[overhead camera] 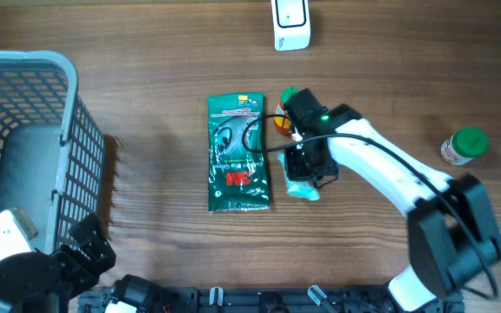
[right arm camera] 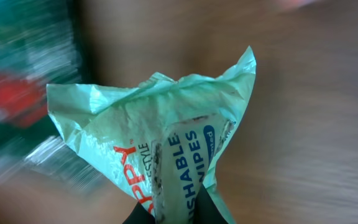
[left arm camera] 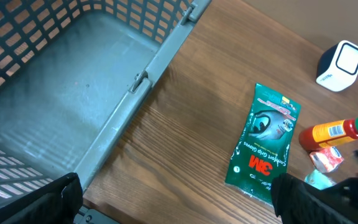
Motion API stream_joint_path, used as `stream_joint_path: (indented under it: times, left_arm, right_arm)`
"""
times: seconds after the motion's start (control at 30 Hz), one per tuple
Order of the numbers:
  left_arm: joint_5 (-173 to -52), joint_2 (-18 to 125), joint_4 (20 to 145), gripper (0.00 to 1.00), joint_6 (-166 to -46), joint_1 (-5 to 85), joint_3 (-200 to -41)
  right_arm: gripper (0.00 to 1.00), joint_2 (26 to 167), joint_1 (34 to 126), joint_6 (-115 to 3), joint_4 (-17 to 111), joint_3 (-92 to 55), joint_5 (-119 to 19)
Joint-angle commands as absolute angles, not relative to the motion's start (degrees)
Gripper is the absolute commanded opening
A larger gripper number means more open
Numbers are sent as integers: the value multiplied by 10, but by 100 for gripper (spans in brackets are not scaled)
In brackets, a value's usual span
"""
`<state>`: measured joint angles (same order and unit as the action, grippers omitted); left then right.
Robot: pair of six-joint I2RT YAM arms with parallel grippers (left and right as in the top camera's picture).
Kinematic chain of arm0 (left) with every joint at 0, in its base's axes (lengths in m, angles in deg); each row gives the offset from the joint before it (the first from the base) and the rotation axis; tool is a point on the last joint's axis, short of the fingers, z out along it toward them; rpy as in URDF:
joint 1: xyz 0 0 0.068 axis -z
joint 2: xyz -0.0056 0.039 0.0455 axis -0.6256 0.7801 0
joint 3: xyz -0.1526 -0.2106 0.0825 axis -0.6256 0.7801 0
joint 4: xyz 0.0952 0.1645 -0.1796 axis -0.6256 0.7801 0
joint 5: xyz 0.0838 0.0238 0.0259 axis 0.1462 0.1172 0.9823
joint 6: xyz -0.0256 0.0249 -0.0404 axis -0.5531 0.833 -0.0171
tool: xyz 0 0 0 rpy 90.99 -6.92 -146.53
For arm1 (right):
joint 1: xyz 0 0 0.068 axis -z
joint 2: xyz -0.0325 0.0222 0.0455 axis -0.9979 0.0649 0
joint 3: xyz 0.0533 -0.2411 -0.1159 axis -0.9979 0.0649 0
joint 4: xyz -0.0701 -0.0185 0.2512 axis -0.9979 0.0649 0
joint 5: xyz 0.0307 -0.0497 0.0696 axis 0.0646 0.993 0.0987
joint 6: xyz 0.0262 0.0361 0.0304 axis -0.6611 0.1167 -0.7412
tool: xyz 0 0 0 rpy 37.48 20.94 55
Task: Scan the item barcode
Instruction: 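Reach the right gripper down and grasp the mint wipes packet, then lift the wipes packet up to the white scanner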
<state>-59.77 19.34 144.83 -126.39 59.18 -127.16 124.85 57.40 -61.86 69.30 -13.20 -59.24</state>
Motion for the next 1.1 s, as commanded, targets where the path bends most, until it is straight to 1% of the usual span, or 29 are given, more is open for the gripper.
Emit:
stream_joint_path:
  times: [0.0,0.07,0.13,0.17,0.2,0.3,0.33,0.37,0.47,0.6,0.67,0.7,0.73,0.8,0.83,0.87,0.93,0.97,1.0,1.07]
  left_arm:
    - [-594,193,1448,100,-1271,589,-1272]
    - [-594,193,1448,100,-1271,589,-1272]
    - [-594,193,1448,100,-1271,589,-1272]
    - [-594,193,1448,100,-1271,589,-1272]
    - [-594,193,1448,100,-1271,589,-1272]
    - [-594,193,1448,100,-1271,589,-1272]
    - [-594,193,1448,100,-1271,589,-1272]
    - [-594,193,1448,100,-1271,589,-1272]
    - [-594,193,1448,100,-1271,589,-1272]
    - [-594,193,1448,100,-1271,589,-1272]
    - [-594,193,1448,100,-1271,589,-1272]
    - [-594,193,1448,100,-1271,589,-1272]
    - [-594,193,1448,100,-1271,589,-1272]
    - [-594,193,1448,100,-1271,589,-1272]
    - [-594,193,1448,100,-1271,589,-1272]
    - [-594,193,1448,100,-1271,589,-1272]
    - [-594,193,1448,100,-1271,589,-1272]
    - [-594,193,1448,100,-1271,589,-1272]
    - [-594,193,1448,100,-1271,589,-1272]
    - [-594,193,1448,100,-1271,589,-1272]
  right_arm:
    - [4,1150,618,-541,731,-161,-958]
    - [5,1129,631,-541,742,-161,-1073]
    - [4,1122,634,-549,712,-161,-1179]
    - [4,1122,634,-588,692,-161,-1225]
    - [4,1122,634,-666,667,-161,-1254]
    - [4,1122,634,-953,609,-161,-1269]
    - [4,1122,634,-1021,604,-161,-1276]
    - [4,1122,634,-1071,599,-161,-1292]
    - [4,1122,634,-1109,568,-161,-1320]
    - [4,1122,634,-1099,546,-161,-1318]
    - [4,1122,634,-1009,481,-161,-1278]
    - [5,1122,634,-914,439,-161,-1250]
    - [4,1122,634,-830,425,-161,-1246]
    - [4,1122,634,-771,439,-161,-1226]
    - [5,1122,634,-737,459,-161,-1185]
    - [5,1122,634,-706,521,-161,-1071]
    - [5,1122,633,-688,654,-161,-806]
    - [5,1122,633,-689,709,-161,-698]
    - [4,1122,635,-687,739,-162,-643]
    - [4,1116,648,-676,761,-163,-608]
